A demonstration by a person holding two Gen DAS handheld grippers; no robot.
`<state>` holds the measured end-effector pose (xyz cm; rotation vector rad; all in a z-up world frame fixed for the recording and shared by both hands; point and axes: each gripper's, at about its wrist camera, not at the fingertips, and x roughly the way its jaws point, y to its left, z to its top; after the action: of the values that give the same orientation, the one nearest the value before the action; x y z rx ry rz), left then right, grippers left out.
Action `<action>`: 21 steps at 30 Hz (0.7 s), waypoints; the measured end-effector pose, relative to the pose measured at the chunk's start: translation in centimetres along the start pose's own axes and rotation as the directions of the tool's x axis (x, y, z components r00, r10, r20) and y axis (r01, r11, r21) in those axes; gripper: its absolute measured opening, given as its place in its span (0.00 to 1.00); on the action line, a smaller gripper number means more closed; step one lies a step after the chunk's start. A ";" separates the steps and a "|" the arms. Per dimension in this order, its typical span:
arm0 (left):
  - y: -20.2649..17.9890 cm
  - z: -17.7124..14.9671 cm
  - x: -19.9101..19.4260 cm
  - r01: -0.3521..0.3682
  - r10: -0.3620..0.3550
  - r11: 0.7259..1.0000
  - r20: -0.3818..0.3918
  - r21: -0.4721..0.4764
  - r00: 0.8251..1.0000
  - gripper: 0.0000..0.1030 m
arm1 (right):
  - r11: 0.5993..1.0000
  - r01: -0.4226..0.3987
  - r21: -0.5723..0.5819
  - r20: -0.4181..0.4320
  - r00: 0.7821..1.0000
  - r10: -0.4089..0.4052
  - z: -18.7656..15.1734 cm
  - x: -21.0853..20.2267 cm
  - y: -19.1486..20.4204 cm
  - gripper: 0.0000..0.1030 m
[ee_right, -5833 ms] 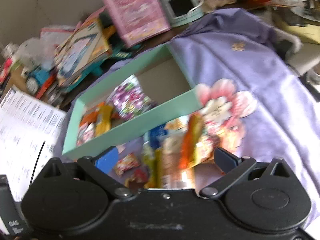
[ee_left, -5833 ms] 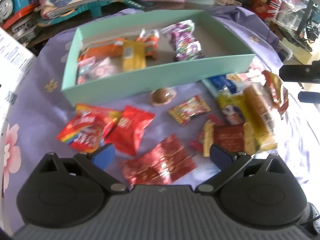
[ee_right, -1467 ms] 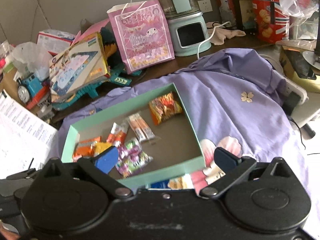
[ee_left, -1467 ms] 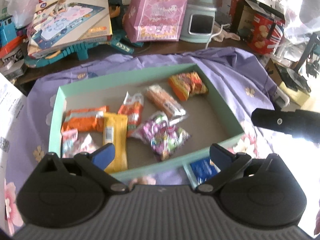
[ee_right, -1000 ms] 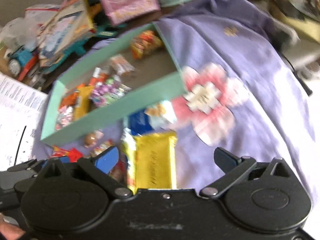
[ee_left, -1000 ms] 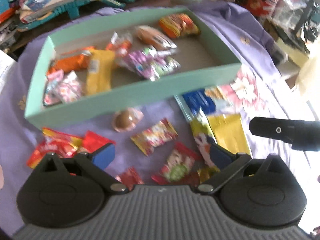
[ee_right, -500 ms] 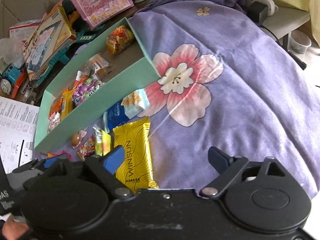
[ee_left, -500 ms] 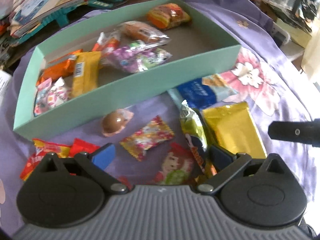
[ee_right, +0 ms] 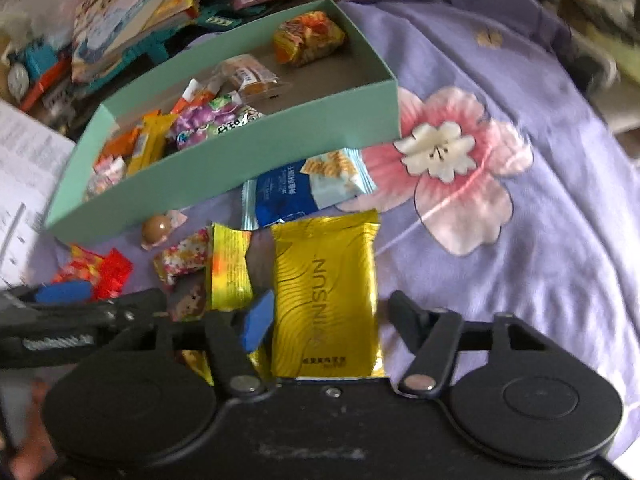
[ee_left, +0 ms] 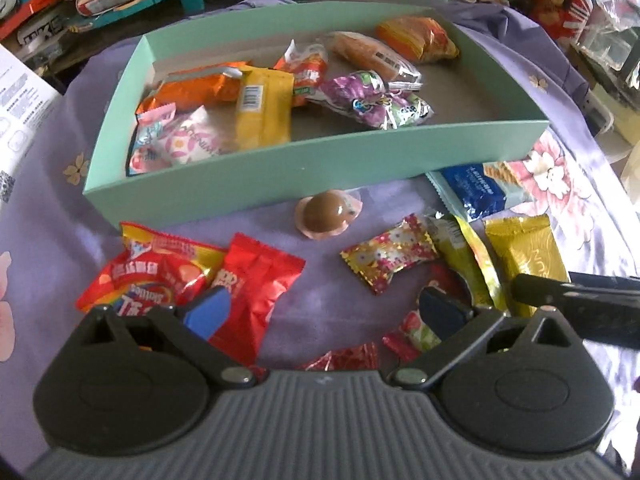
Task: Organize snacks
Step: 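Grasp yellow NSUN packet with right tool while left tool grasps yellow-green bar, then carry both snacks into the green box and open both tools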
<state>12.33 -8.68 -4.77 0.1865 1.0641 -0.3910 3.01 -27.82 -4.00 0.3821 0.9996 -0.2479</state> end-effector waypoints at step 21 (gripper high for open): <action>-9.7 2.1 2.1 0.083 -0.072 0.978 -0.064 0.189 0.995 0.30 | 0.995 -0.076 0.066 0.059 0.996 0.072 -1.9 -2.3 -6.1 0.49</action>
<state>11.05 -18.73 -5.22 0.3300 1.0914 -0.5617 -1.87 -32.50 -4.15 0.4709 0.9213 -0.2251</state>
